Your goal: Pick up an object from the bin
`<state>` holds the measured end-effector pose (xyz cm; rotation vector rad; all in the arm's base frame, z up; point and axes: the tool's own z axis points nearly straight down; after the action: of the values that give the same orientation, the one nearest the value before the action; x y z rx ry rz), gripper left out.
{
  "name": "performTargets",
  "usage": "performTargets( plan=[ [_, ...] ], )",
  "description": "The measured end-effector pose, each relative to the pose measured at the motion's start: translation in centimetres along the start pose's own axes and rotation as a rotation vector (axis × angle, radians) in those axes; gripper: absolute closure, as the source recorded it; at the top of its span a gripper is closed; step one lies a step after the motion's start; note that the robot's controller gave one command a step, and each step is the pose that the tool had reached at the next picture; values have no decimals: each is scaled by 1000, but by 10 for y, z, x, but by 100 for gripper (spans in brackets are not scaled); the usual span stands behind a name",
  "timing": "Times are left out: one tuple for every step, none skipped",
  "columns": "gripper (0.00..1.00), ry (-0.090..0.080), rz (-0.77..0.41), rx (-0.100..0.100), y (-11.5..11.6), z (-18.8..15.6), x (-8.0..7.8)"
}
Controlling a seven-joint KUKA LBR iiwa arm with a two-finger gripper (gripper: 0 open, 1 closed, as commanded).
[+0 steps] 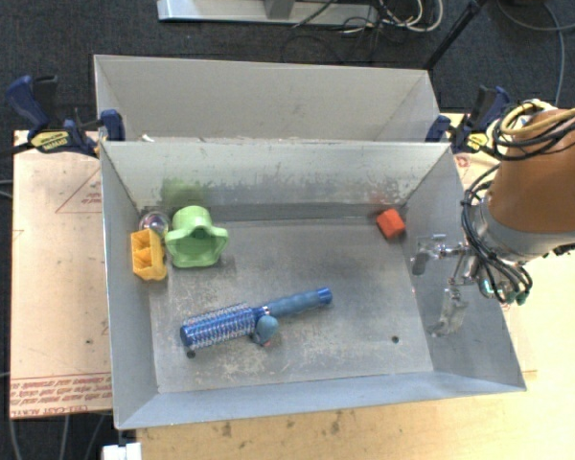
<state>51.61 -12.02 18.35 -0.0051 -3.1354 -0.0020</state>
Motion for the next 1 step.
performTargets(
  plan=[
    [0, -6, -152, -3, 104, 33, -32]
  ],
)
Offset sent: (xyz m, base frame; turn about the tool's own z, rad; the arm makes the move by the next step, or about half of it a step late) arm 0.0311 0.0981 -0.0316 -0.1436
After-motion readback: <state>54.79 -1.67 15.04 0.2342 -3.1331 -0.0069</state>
